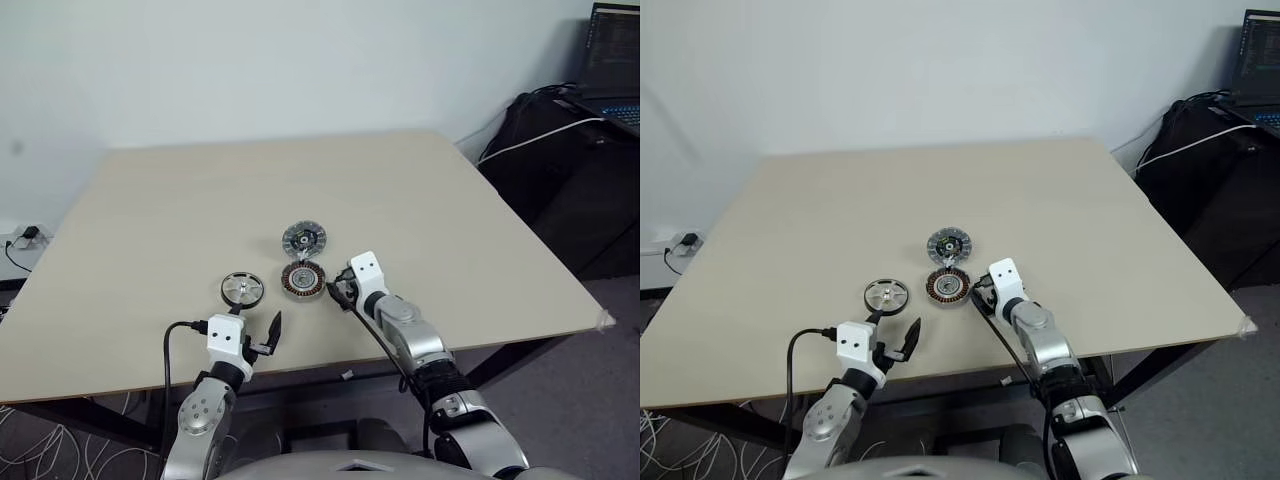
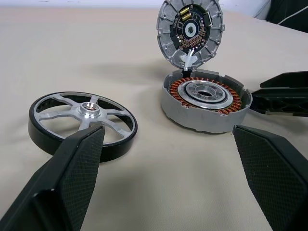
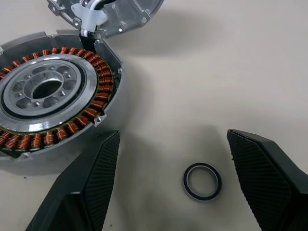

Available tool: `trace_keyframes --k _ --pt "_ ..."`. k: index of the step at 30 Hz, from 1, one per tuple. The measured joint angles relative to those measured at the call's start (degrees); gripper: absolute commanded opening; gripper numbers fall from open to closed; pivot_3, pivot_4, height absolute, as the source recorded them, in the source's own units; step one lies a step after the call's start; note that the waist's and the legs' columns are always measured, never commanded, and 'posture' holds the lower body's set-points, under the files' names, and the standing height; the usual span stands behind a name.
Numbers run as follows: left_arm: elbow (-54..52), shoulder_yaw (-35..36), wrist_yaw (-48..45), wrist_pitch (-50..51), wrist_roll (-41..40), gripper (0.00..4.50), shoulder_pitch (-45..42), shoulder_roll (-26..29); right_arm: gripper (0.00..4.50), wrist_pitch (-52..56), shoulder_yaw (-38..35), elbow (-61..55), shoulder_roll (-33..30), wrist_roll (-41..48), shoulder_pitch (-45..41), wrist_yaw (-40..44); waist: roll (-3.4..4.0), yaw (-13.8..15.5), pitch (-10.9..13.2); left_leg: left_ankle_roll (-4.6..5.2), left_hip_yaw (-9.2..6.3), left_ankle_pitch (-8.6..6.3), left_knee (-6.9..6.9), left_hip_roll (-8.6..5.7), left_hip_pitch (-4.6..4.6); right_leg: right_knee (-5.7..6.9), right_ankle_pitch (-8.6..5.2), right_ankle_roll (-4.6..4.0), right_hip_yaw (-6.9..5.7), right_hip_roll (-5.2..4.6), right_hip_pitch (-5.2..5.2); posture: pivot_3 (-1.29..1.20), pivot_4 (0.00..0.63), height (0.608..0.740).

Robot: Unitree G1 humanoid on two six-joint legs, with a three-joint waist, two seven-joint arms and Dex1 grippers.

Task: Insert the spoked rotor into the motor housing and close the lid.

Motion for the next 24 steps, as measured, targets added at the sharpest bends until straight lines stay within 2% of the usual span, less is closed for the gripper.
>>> trace_keyframes --k 8,11,19,24 --pt "0.0 0.0 0.0 0.1 0.0 4.50 -0.1 -0.2 3.82 0.2 -0.7 0.1 -0.5 0.4 1.0 0.3 0.00 0.1 0.0 0.00 0.00 0.00 0.01 0.00 0.02 0.00 0.00 0.01 0.00 0.00 0.04 0.00 0.000 0.740" --pt "0.0 0.0 0.0 0.4 0.0 4.50 -0.1 -0.2 3.23 0.3 -0.9 0.1 -0.5 0.4 1.0 0.2 0.01 0.1 0.0 0.00 0.00 0.00 0.01 0.00 0.02 0.00 0.00 0.01 0.00 0.00 0.04 0.00 0.000 0.740" --pt "0.0 0.0 0.0 0.7 0.0 4.50 -0.1 -0.2 0.69 0.8 -1.9 -0.1 0.2 0.4 1.0 0.0 0.01 -0.2 0.0 0.00 0.00 0.00 -0.02 0.02 0.02 0.00 -0.01 0.00 0.00 0.01 0.01 0.00 0.000 0.740" --pt "0.0 0.0 0.0 0.7 0.0 4.50 -0.1 -0.2 0.68 1.1 -1.5 -1.2 0.9 0.5 1.1 0.4 0.02 -0.2 0.0 0.00 0.00 0.00 -0.01 0.02 0.02 0.00 -0.01 0.00 0.00 0.00 0.01 0.00 0.000 0.740"
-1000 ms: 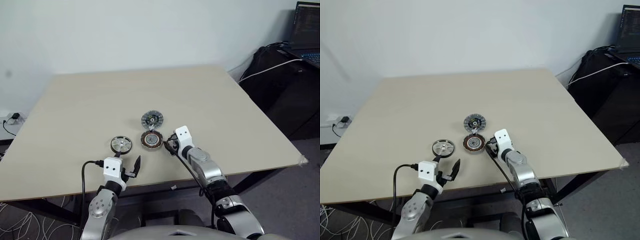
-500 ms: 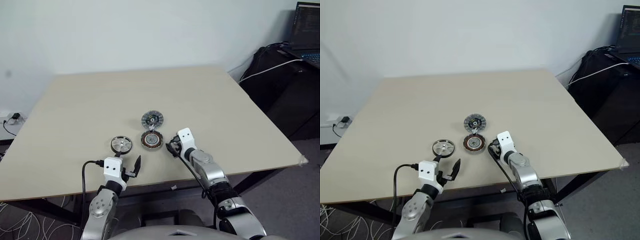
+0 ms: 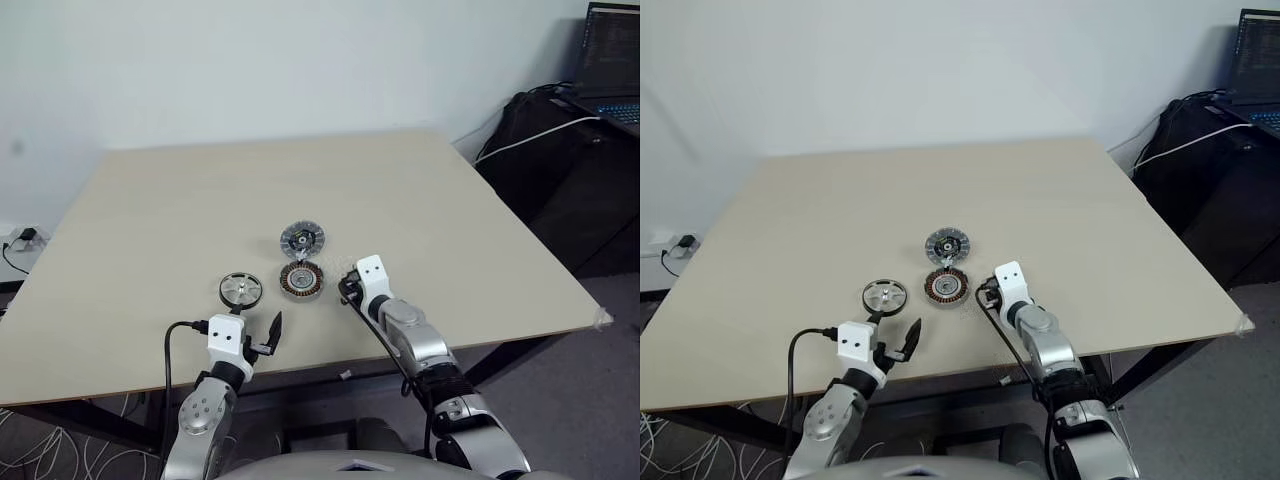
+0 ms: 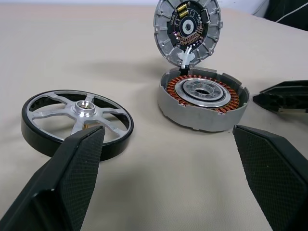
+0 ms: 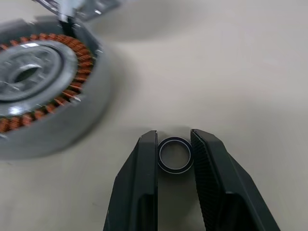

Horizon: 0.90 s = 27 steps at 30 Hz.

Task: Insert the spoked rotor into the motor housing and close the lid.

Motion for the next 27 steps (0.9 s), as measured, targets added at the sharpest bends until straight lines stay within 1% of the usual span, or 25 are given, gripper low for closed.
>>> trace_keyframes --k 4,9,13,17,21,27 --pt "0.0 0.0 0.0 0.0 0.0 4.50 0.0 0.0 0.68 0.3 0.6 -4.4 0.3 0.1 0.3 0.4 0.01 0.1 0.0 0.00 0.00 0.00 0.00 -0.01 -0.03 -0.01 0.00 0.00 0.00 -0.01 -0.02 0.00 0.000 0.740" --pt "0.0 0.0 0.0 0.1 0.0 4.50 -0.2 0.0 0.68 1.4 1.8 -13.7 1.8 1.9 0.4 2.0 0.03 0.0 0.0 -0.02 -0.02 -0.01 -0.01 0.02 -0.04 0.00 -0.01 0.01 -0.01 0.01 -0.06 0.00 0.000 0.740" --pt "0.0 0.0 0.0 0.1 0.0 4.50 -0.2 -0.1 0.68 2.8 4.2 -16.7 3.1 2.0 -0.2 3.0 0.03 0.1 0.0 -0.09 -0.01 -0.05 -0.01 0.01 -0.04 -0.01 0.00 0.01 -0.01 -0.01 -0.05 0.00 0.000 0.740" --pt "0.0 0.0 0.0 0.1 0.0 4.50 -0.1 -0.3 0.68 3.6 7.5 -15.9 3.6 1.3 -0.5 4.0 0.02 0.1 0.0 -0.10 -0.01 -0.06 -0.02 0.00 -0.04 -0.01 0.00 0.00 -0.02 -0.01 -0.06 0.00 0.000 0.740" --pt "0.0 0.0 0.1 0.1 0.0 4.50 -0.1 -0.6 0.68 3.4 10.3 -11.5 4.5 0.1 -1.3 4.1 0.01 0.0 0.1 -0.12 -0.02 -0.07 -0.02 0.00 -0.05 -0.01 0.00 0.00 -0.02 -0.01 -0.06 0.00 0.000 0.740" --pt "0.0 0.1 0.1 0.0 0.0 4.50 -0.1 -0.7 0.68 1.4 10.9 -5.6 4.9 -0.7 -3.1 3.9 0.02 0.0 0.1 -0.12 -0.02 -0.07 -0.02 -0.01 -0.05 -0.01 0.00 0.00 -0.02 0.00 -0.07 0.00 0.000 0.740"
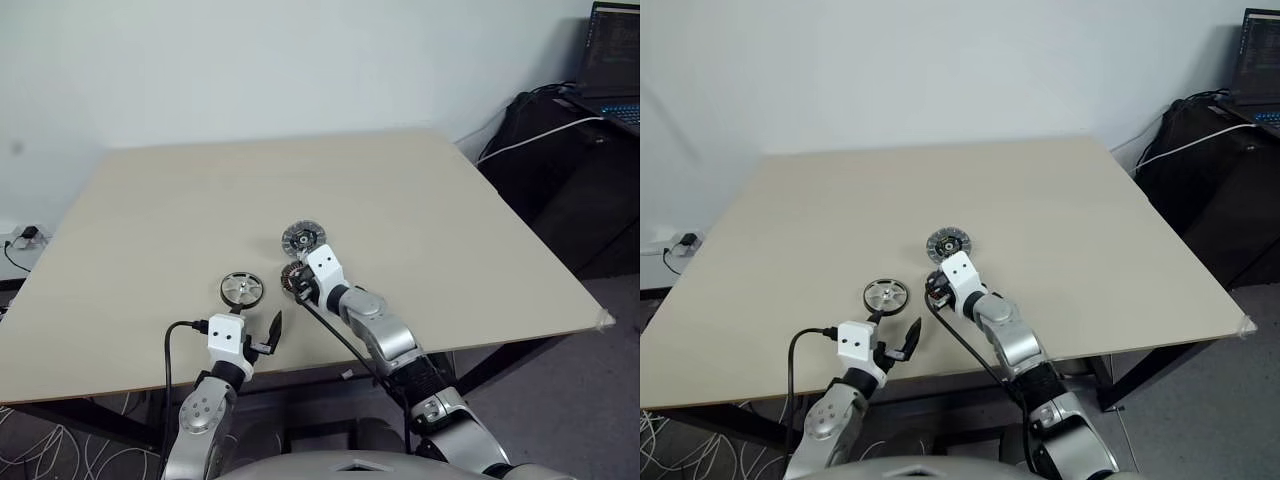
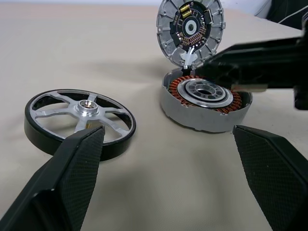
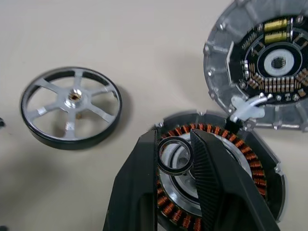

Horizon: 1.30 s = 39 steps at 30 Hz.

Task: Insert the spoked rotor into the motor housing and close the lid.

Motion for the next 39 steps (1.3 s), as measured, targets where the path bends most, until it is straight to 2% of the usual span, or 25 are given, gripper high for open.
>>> trace_keyframes --k 25,27,32,35,39 --pt "0.0 0.1 0.0 0.0 -0.1 4.50 -0.1 -0.1 0.68 -5.5 -2.3 14.4 0.8 -1.3 -6.2 -1.2 0.02 -0.3 0.0 0.07 0.00 0.04 -0.03 -0.01 0.01 0.02 0.03 -0.05 0.01 0.01 -0.01 0.00 0.000 0.740" --pt "0.0 0.1 0.0 0.0 -0.1 4.50 -0.1 -0.1 1.43 -5.6 -2.5 15.0 1.0 -1.5 -6.5 -1.2 0.03 -0.3 0.0 0.06 0.00 0.04 -0.03 -0.01 0.02 0.02 0.03 -0.05 0.01 0.01 0.00 0.00 0.000 0.740" --pt "0.0 0.1 0.0 0.0 -0.1 4.50 -0.1 -0.2 2.95 -6.2 -2.8 15.5 1.2 -1.6 -6.7 -1.1 0.03 -0.3 0.0 0.07 0.00 0.05 -0.03 -0.01 0.02 0.02 0.03 -0.04 0.01 0.01 0.00 0.00 0.000 0.740" --pt "0.0 0.0 0.0 0.0 -0.1 4.50 -0.1 -0.3 2.95 -6.1 -2.9 13.2 1.1 -1.1 -5.6 0.1 0.03 -0.3 0.0 0.08 -0.01 0.05 -0.04 -0.01 0.02 0.02 0.03 -0.05 0.01 0.01 -0.01 0.00 0.000 0.740" --pt "0.0 0.1 0.0 0.0 -0.1 4.50 -0.1 -0.5 2.01 -3.3 -3.4 1.1 0.7 2.2 -1.6 2.8 0.04 -0.2 0.0 0.09 -0.05 0.06 -0.05 -0.02 -0.04 0.01 0.01 -0.02 0.00 0.00 -0.06 0.00 0.000 0.740"
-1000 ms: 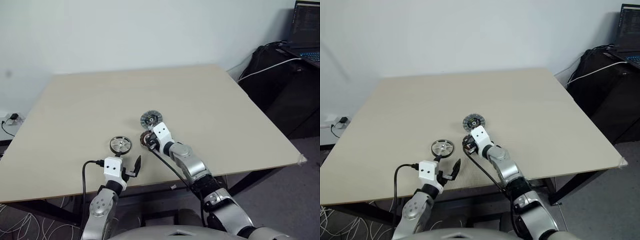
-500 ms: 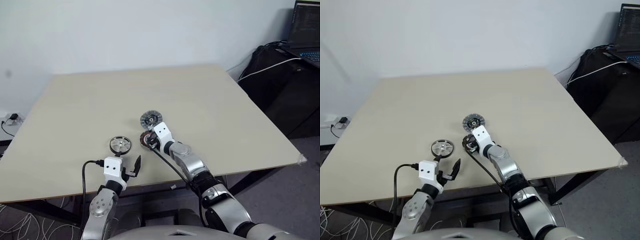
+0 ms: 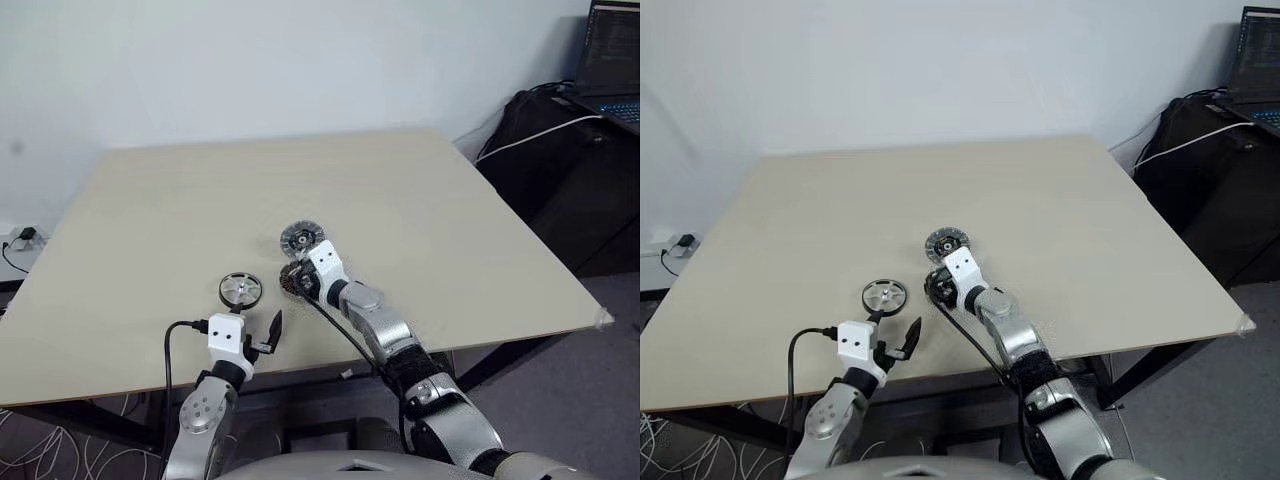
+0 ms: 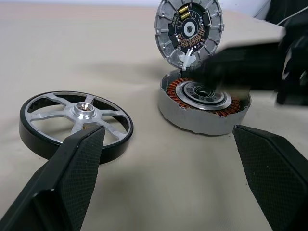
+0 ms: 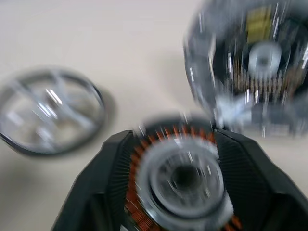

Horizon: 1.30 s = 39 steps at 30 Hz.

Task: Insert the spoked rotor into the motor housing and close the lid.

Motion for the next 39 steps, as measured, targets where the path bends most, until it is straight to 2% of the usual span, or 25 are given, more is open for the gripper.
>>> trace_keyframes --k 2,6,12,18,23,30,39 --pt "0.0 0.0 0.0 0.0 0.0 4.50 0.0 0.0 1.32 3.8 0.1 -8.2 -1.0 1.1 2.5 0.7 -0.01 0.2 0.0 -0.02 -0.01 -0.01 0.00 0.00 -0.02 0.00 -0.01 0.00 -0.01 -0.01 -0.01 0.00 0.000 0.740" --pt "0.0 0.0 -0.1 0.0 0.0 4.50 0.0 0.0 0.05 11.8 0.7 -16.0 -2.9 1.4 6.1 0.3 -0.01 0.4 0.0 -0.11 -0.01 -0.06 0.04 0.00 -0.04 -0.01 -0.03 0.01 -0.03 -0.02 -0.02 0.00 0.000 0.740" --pt "0.0 0.0 -0.1 0.1 -0.1 4.50 -0.1 0.0 0.02 20.8 5.2 -18.3 -4.4 -1.8 7.5 -2.2 -0.01 0.3 0.0 -0.12 0.00 -0.06 0.05 0.01 -0.07 0.00 -0.03 0.01 -0.04 0.00 -0.07 0.00 0.000 0.740" --pt "0.0 -0.1 -0.2 0.1 -0.2 4.50 -0.5 0.0 0.02 25.8 6.9 -18.2 -1.1 -3.1 0.6 -4.4 -0.03 0.3 0.0 -0.09 -0.01 -0.02 0.06 0.01 -0.14 0.00 0.00 0.04 -0.05 0.00 -0.13 0.00 0.000 0.740" --pt "0.0 0.0 -0.2 0.1 -0.2 4.50 -0.6 0.0 0.02 27.0 7.2 -13.8 -0.1 -3.6 -4.0 -4.5 -0.06 0.5 0.0 -0.05 -0.03 0.00 0.05 -0.04 -0.16 -0.02 0.06 -0.03 -0.06 -0.02 -0.12 0.00 0.000 0.740" --pt "0.0 0.0 -0.1 0.1 -0.3 4.50 -0.6 -0.5 0.02 26.3 7.0 -3.9 -0.2 -5.0 -6.7 -5.3 -0.04 0.1 0.0 -0.07 -0.03 0.01 0.04 -0.03 -0.15 0.01 0.18 -0.24 -0.06 0.00 -0.15 0.00 0.000 0.740" --pt "0.0 0.0 -0.1 0.1 -0.4 4.50 -0.6 -0.7 0.02 24.0 5.6 1.8 -0.1 -5.3 -8.6 -5.8 -0.03 -0.1 0.0 -0.03 -0.03 0.02 0.03 -0.04 -0.15 0.01 0.21 -0.20 -0.06 0.01 -0.15 0.00 0.000 0.740"
